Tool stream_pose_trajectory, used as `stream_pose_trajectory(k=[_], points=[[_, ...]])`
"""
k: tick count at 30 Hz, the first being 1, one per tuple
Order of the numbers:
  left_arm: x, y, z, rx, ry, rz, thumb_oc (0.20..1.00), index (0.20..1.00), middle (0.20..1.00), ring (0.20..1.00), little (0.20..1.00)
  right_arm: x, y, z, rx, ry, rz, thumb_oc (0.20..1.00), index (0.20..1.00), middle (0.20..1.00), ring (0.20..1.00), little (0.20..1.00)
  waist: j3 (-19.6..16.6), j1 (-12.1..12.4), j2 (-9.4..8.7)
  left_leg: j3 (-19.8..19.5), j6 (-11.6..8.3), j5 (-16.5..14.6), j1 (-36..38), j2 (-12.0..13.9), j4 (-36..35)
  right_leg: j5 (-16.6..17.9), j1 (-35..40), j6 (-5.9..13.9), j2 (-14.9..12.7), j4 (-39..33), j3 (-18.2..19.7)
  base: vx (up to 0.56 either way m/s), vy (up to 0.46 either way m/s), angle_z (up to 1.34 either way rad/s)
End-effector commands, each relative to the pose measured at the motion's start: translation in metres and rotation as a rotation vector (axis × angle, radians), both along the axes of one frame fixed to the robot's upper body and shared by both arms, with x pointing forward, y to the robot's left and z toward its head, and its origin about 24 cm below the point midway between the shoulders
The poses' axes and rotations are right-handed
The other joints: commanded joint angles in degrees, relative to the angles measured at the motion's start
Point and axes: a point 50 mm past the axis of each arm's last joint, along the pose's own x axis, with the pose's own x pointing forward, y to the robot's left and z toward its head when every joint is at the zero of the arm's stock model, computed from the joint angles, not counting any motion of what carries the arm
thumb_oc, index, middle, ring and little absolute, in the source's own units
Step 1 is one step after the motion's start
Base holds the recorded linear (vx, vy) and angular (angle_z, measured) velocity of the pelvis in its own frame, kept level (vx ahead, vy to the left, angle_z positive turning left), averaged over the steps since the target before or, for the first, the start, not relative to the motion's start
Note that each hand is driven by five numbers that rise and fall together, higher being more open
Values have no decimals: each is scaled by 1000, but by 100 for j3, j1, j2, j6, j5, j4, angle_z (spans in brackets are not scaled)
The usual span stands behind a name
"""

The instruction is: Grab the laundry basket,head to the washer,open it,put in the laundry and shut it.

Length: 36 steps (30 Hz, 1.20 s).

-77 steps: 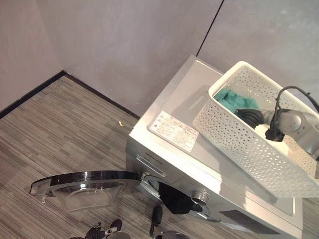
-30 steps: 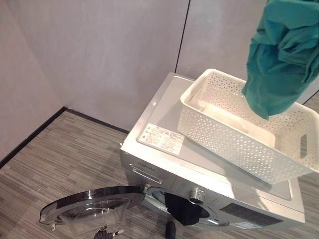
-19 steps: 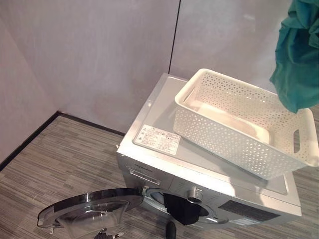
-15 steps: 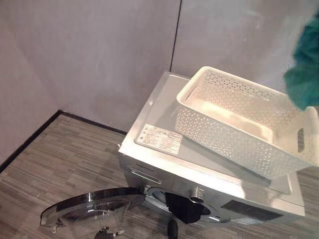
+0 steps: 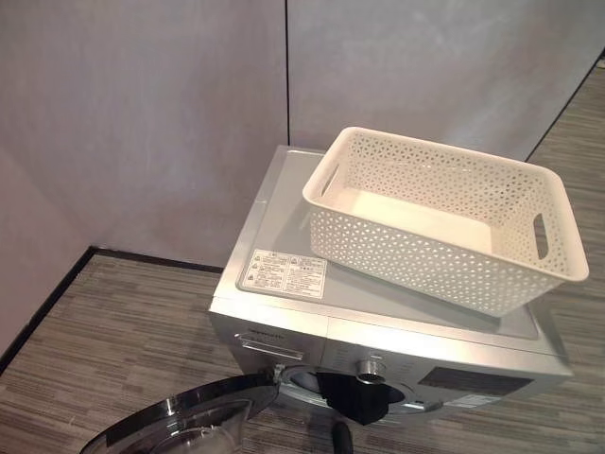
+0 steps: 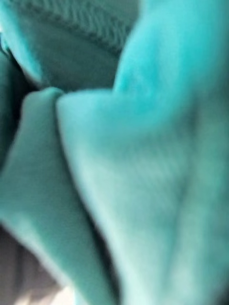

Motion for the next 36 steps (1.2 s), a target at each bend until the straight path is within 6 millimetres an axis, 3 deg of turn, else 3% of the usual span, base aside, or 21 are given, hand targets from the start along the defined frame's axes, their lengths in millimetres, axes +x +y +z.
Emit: stream_pose_trajectory(k=[1, 2, 3, 7, 8, 9, 10, 11, 13, 14, 16, 17, 18, 19, 23, 26, 29, 30, 32, 33, 36], points=[[33, 15, 9, 82, -92, -72, 1000, 1000, 1000, 1000, 1000, -1, 5, -13, -9, 26, 18, 200, 200, 200, 200, 200, -130, 64, -486, -244, 0, -265, -173, 113, 220, -693, 516, 688, -919, 601, -19, -13, 5, 4], [37, 13, 10, 78, -108, -76, 1000, 1000, 1000, 1000, 1000, -3, 6, -29, 29, 49, 23, 200, 200, 200, 200, 200, -115, 53, -474, -243, 6, -266, -167, 112, 214, -696, 519, 688, -924, 606, -17, 0, 0, 0], [37, 14, 10, 80, -107, -77, 1000, 1000, 1000, 1000, 1000, -4, 6, -30, 31, 49, 22, 200, 200, 200, 200, 200, -116, 55, -486, -245, 6, -266, -163, 112, 212, -698, 522, 688, -924, 607, -19, 0, 0, 0], [47, 7, 12, 63, -161, -86, 1000, 1000, 1000, 1000, 1000, -9, 15, -103, 237, 146, 41, 200, 200, 200, 200, 200, -63, -10, -406, -230, 45, -270, -147, 89, 202, -689, 498, 697, -944, 623, 46, -23, 14, -7], [52, 7, 14, 61, -194, -71, 1000, 1000, 1000, 1000, 1000, -16, 21, -140, 347, 208, 29, 200, 200, 200, 200, 200, -36, -23, -379, -221, 56, -254, -157, 70, 207, -686, 491, 694, -965, 646, 42, -37, 20, -4], [51, 8, 14, 63, -193, -71, 1000, 1000, 1000, 1000, 1000, -16, 21, -141, 349, 209, 30, 200, 200, 200, 200, 200, -41, -28, -394, -226, 56, -253, -157, 68, 208, -690, 493, 694, -969, 649, 39, -53, 33, -4], [54, 5, 15, 52, -206, -67, 1000, 1000, 1000, 1000, 1000, -22, 27, -173, 462, 251, 23, 200, 200, 200, 200, 200, -20, -48, -365, -220, 55, -228, -169, 56, 196, -677, 490, 696, -992, 664, 30, 0, 0, 0], [53, 5, 15, 53, -206, -66, 1000, 1000, 1000, 1000, 1000, -22, 27, -173, 463, 250, 24, 200, 200, 200, 200, 200, -22, -55, -371, -224, 55, -225, -169, 54, 194, -679, 491, 696, -994, 665, 27, -40, 33, 4], [54, 3, 15, 45, -211, -69, 1000, 1000, 1000, 1000, 1000, -31, 36, -210, 595, 335, 13, 200, 200, 200, 200, 200, 8, -84, -346, -224, 53, -193, -182, 38, 175, -669, 484, 707, -1022, 688, 10, -41, 36, 4], [55, 2, 15, 42, -218, -77, 1000, 1000, 1000, 1000, 1000, -39, 49, -244, 720, 406, 21, 200, 200, 200, 200, 200, 36, -108, -328, -231, 56, -169, -189, 22, 154, -657, 470, 711, -1043, 709, 6, -50, 48, 5], [55, 2, 15, 41, -219, -79, 1000, 1000, 1000, 1000, 1000, -42, 56, -258, 773, 439, 32, 200, 200, 200, 200, 200, 51, -129, -327, -234, 59, -156, -196, 8, 151, -650, 459, 716, -1056, 719, 6, -40, 39, 7], [53, 0, 15, 34, -220, -77, 1000, 1000, 1000, 1000, 1000, -41, 76, -284, 890, 483, 83, 200, 200, 200, 200, 200, 84, -145, -319, -225, 71, -140, -200, -20, 142, -614, 432, 730, -1084, 725, 17, -31, 28, 4], [53, 1, 15, 34, -220, -77, 1000, 1000, 1000, 1000, 1000, -41, 76, -284, 890, 483, 83, 200, 200, 200, 200, 200, 84, -146, -320, -225, 71, -140, -200, -21, 142, -614, 432, 731, -1085, 725, 17, -61, 57, 1], [53, 0, 15, 31, -227, -84, 1000, 1000, 1000, 1000, 1000, -41, 96, -306, 1014, 482, 126, 200, 200, 200, 200, 200, 120, -160, -307, -218, 87, -125, -203, -53, 137, -596, 398, 742, -1098, 742, 45, -44, 41, 0], [57, -1, 17, 49, -247, -132, 1000, 1000, 1000, 1000, 1000, -33, 126, -329, 1163, 483, 229, 200, 200, 200, 200, 200, 185, -163, -297, -215, 115, -106, -213, -101, 138, -564, 311, 768, -1119, 832, 149, -52, 53, -1], [72, -1, 26, 91, -314, -238, 1000, 1000, 1000, 1000, 1000, -20, 166, -350, 1323, 501, 377, 200, 200, 200, 200, 200, 372, -194, -265, -202, 190, -91, -185, -148, 109, -554, 133, 780, -1060, 1117, 364, -58, 84, -16], [79, -2, 30, 114, -343, -299, 1000, 1000, 1000, 1000, 1000, -15, 184, -357, 1382, 511, 444, 200, 200, 200, 200, 200, 461, -208, -283, -157, 206, -52, -191, -186, 86, -450, 51, 803, -1064, 1171, 453, -89, 55, -20], [93, -5, 35, 133, -385, -356, 1000, 1000, 1000, 1000, 1000, 0, 200, -356, 1408, 503, 536, 200, 200, 200, 200, 200, 572, -249, -281, -81, 228, 4, -260, -220, 77, -249, -115, 827, -1024, 1238, 523, -161, 60, -11], [104, -6, 40, 147, -418, -388, 1000, 1000, 1000, 1000, 1000, 11, 210, -355, 1408, 516, 595, 200, 200, 200, 200, 200, 650, -228, -247, 37, 245, 50, -344, -204, 89, -240, -276, 823, -961, 1401, 489, -206, 60, -32], [120, -11, 49, 163, -473, -472, 1000, 1000, 1000, 1000, 1000, 23, 224, -353, 1411, 551, 689, 200, 200, 200, 200, 200, 763, -200, -145, 188, 269, 151, -522, -153, 136, -428, -271, 738, -886, 1724, 295, -210, 64, -57], [133, -12, 59, 189, -528, -537, 1000, 1000, 1000, 1000, 1000, 34, 239, -350, 1395, 605, 799, 200, 200, 200, 200, 200, 798, -131, -39, 363, 303, 277, -738, -91, 217, -752, -181, 586, -860, 2386, 41, -229, 95, -79]])
